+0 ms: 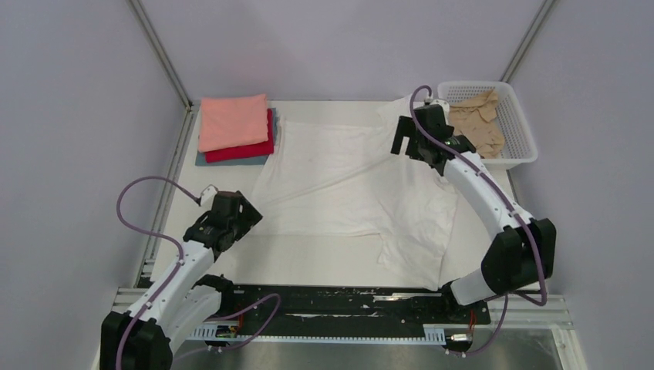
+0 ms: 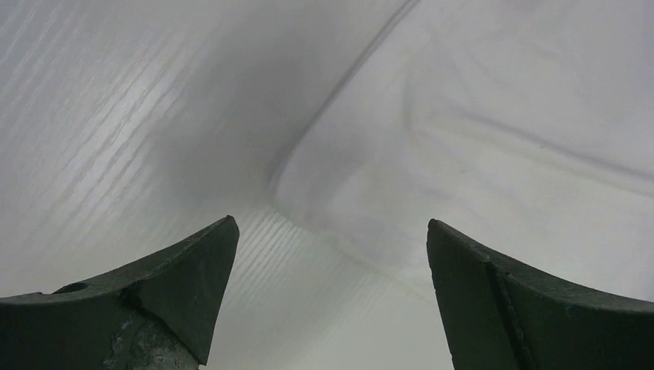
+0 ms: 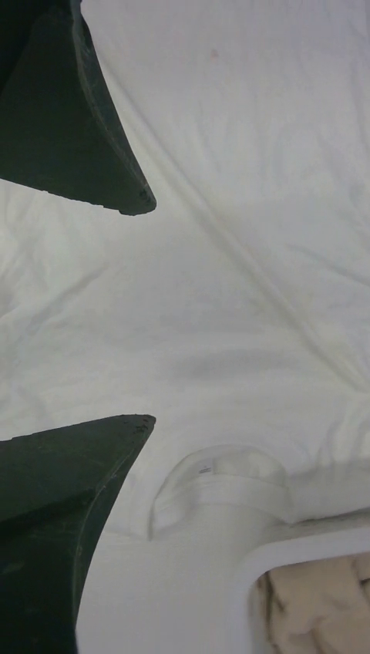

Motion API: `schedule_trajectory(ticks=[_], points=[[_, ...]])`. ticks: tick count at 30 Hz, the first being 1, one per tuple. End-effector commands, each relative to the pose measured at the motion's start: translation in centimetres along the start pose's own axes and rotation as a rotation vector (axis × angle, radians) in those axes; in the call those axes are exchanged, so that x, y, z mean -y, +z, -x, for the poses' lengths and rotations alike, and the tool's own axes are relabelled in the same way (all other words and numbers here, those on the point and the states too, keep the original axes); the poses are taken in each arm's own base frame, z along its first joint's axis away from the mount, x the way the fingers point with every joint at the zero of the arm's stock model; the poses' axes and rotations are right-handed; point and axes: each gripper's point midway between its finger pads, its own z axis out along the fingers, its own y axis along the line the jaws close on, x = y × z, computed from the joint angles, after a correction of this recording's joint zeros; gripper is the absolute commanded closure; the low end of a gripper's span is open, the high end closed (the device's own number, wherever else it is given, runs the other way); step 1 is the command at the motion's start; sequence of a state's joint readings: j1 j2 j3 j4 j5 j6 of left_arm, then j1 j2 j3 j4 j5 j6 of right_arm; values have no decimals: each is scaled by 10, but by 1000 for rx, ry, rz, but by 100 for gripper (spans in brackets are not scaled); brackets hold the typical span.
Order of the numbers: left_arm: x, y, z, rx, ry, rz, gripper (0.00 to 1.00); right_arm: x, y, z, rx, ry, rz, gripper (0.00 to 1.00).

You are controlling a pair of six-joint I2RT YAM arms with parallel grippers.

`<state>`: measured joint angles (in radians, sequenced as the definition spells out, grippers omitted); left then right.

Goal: Fold and stack the t-shirts
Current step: Flatten out the tshirt, then grab the side of the flattened tshirt closest away from the robot with both arms

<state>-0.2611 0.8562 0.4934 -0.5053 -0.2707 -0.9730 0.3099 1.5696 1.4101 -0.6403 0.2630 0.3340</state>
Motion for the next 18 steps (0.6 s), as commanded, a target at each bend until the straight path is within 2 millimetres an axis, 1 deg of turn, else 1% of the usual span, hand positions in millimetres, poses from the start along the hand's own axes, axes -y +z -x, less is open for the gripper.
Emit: schedule_trajectory(ticks=[1, 2, 3, 4, 7, 9, 10, 11, 12, 13, 15, 18], points=[[-40, 3, -12, 8, -70, 131, 0, 29, -8, -44, -3, 198, -74, 0], [-41, 6, -15, 6, -85, 129, 1, 31, -12, -57, -19, 202, -59, 0], [-42, 7, -15, 6, -97, 129, 2, 31, -16, -65, -23, 205, -49, 0], [-41, 9, -17, 1, -114, 121, 5, 34, -20, -71, -24, 206, -45, 0], [-42, 15, -21, 3, -139, 118, 11, 43, -32, -85, -20, 202, -47, 0], [-42, 21, -23, 1, -150, 116, 16, 45, -41, -91, -13, 209, -29, 0], [-41, 25, -24, -3, -152, 116, 21, 45, -45, -93, -8, 212, -19, 0], [-39, 26, -25, -13, -152, 113, 23, 47, -48, -95, -4, 211, -14, 0], [-38, 28, -26, -21, -152, 119, 29, 48, -52, -97, -1, 210, -12, 0], [-37, 29, -27, -29, -154, 119, 33, 50, -55, -99, -1, 208, -14, 0], [-36, 33, -30, -47, -157, 128, 45, 56, -64, -100, 4, 209, -27, 0], [-34, 40, -37, -68, -166, 114, 50, 62, -74, -107, -17, 197, -44, 0]])
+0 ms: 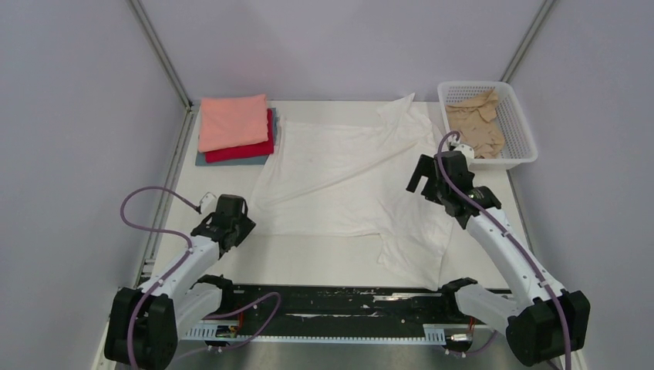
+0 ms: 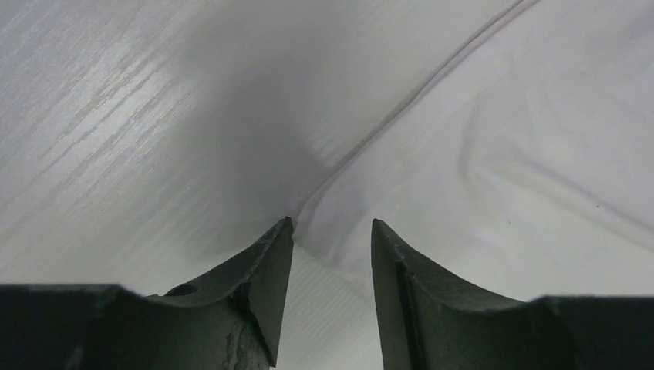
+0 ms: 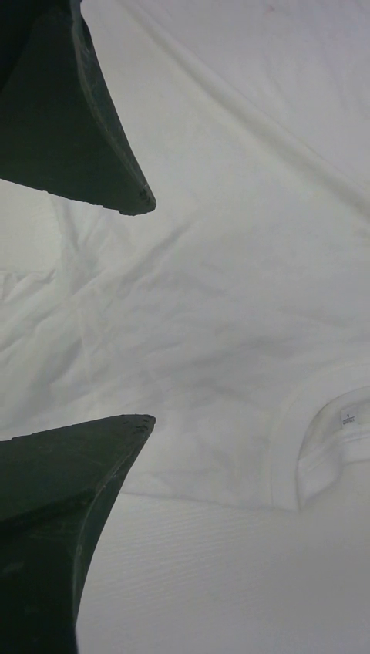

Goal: Fold and stack the t-shirts
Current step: Grab the side of the flattened tshirt closest away from the robot with both arms

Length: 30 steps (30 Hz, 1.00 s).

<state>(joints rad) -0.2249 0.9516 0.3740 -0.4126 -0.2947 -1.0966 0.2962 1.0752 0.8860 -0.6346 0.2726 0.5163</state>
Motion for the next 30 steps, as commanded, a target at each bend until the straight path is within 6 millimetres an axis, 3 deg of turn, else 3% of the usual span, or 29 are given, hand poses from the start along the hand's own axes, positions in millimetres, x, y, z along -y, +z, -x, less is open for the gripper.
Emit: schedule_trajectory(ticks=[1, 2, 5, 6, 13, 17, 20, 22, 25, 30], points=[[2, 12, -14, -48, -47, -11, 57, 8, -14, -5, -10, 10, -18, 0], [2, 13, -14, -49, -48, -10, 61, 10, -17, -8, -24, 6, -19, 0], [2, 15, -16, -58, -39, -5, 97, 15, -23, -26, -98, -18, -28, 0], [1, 14, -16, -56, -38, -4, 99, 15, -26, -34, -131, -37, -30, 1], [4, 8, -4, 17, -51, -62, 100, 10, -62, -131, -471, -259, -117, 1], [5, 4, -1, 38, -56, -85, 100, 21, -79, -186, -632, -235, -150, 5], [4, 2, 0, 46, -54, -93, 100, 34, -85, -214, -701, -181, -157, 16], [5, 0, 3, 60, -53, -104, 100, 31, -80, -224, -706, -159, -108, 25], [7, -1, 5, 66, -55, -112, 100, 22, -63, -223, -652, -156, -69, 34], [9, -3, 3, 51, -49, -119, 100, 26, -44, -222, -609, -183, -140, 39]])
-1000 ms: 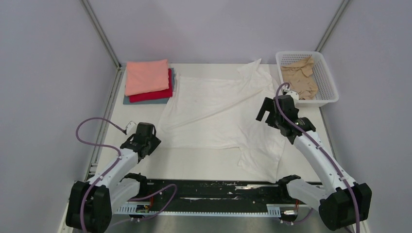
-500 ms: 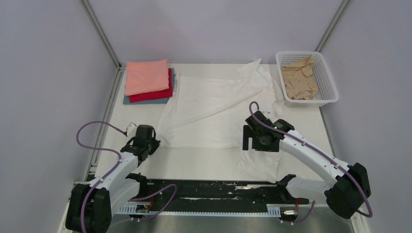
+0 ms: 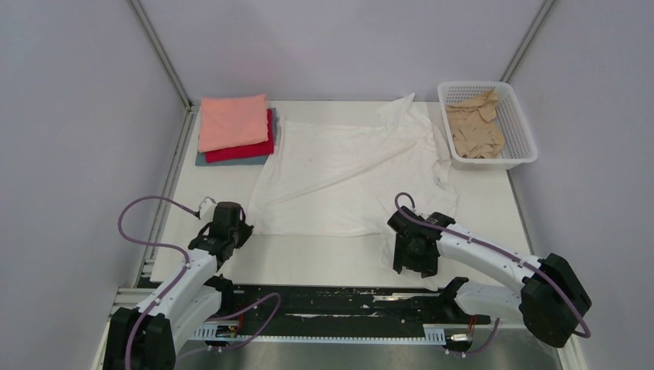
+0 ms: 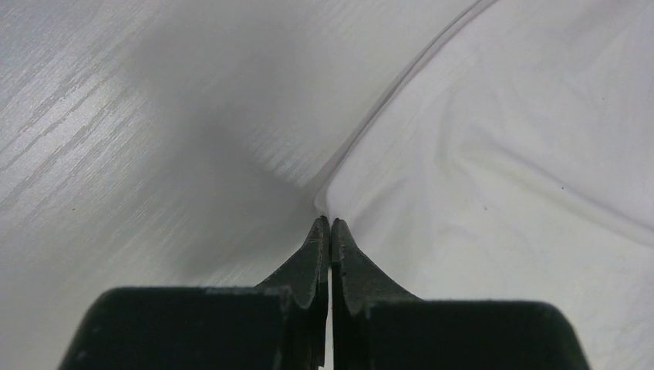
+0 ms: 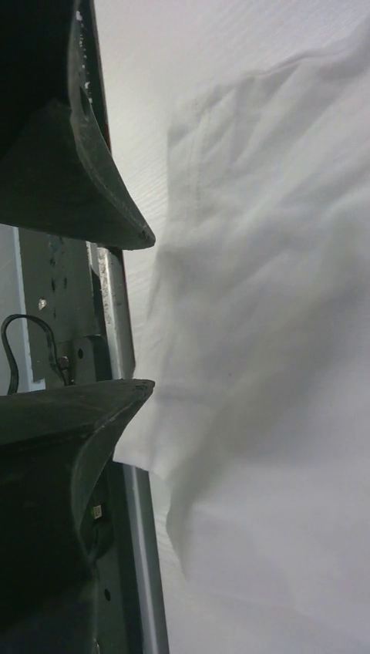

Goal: Fold and stack the t-shirts
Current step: Grab the side of the flattened tshirt closest away from the robot with both arms

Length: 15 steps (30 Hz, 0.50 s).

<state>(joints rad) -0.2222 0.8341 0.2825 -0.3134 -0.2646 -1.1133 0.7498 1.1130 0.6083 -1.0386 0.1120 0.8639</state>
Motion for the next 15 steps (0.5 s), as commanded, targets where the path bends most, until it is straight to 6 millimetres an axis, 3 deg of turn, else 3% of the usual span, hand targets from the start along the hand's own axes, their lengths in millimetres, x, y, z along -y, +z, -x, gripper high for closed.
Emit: schedule_trajectory(ticks=[1, 6, 10, 15], points=[[1, -1, 4, 17, 5, -1, 100, -14, 10, 20, 74, 37, 3, 39], [2, 0, 3, 6, 3, 4, 100, -22, 27, 8, 8, 39, 36, 52], [4, -3, 4, 5, 3, 5, 100, -18, 31, -2, -28, 40, 34, 79], [10, -13, 8, 9, -8, -30, 100, -8, 1, 2, -38, -8, -20, 99]])
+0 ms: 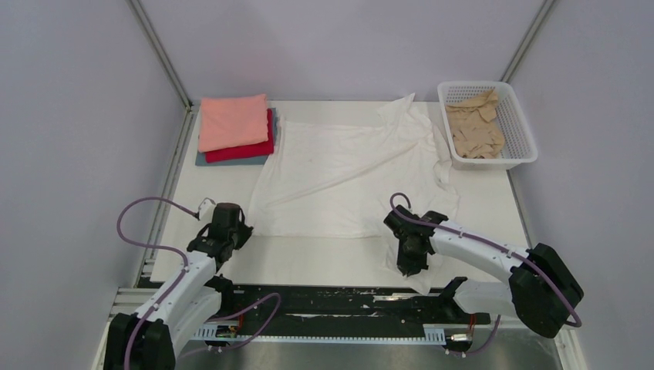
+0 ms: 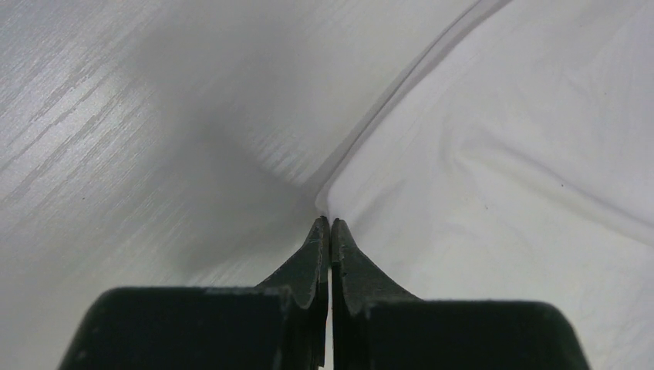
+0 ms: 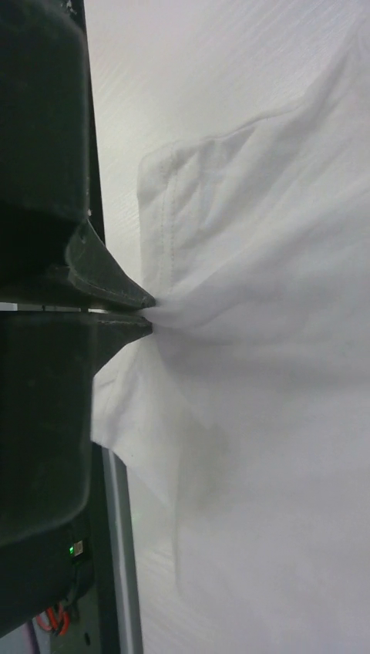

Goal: Fold and stack the t-shirts
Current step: Grab the side of the flattened tshirt closest away from the robot with both arms, then fold the flattened tshirt in 1/3 of the way

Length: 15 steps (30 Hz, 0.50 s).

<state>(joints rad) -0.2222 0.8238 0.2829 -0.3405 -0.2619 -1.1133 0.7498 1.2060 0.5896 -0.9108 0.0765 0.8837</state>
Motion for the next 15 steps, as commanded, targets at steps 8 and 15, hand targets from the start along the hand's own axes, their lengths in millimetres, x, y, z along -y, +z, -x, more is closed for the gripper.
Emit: schedule_trajectory(ticks=[8, 15], points=[[19, -30, 11, -3, -14, -85, 100, 28, -103, 18, 34, -125, -115, 100], [13, -44, 2, -45, -16, -98, 100, 28, -108, -26, -177, -203, -20, 100]])
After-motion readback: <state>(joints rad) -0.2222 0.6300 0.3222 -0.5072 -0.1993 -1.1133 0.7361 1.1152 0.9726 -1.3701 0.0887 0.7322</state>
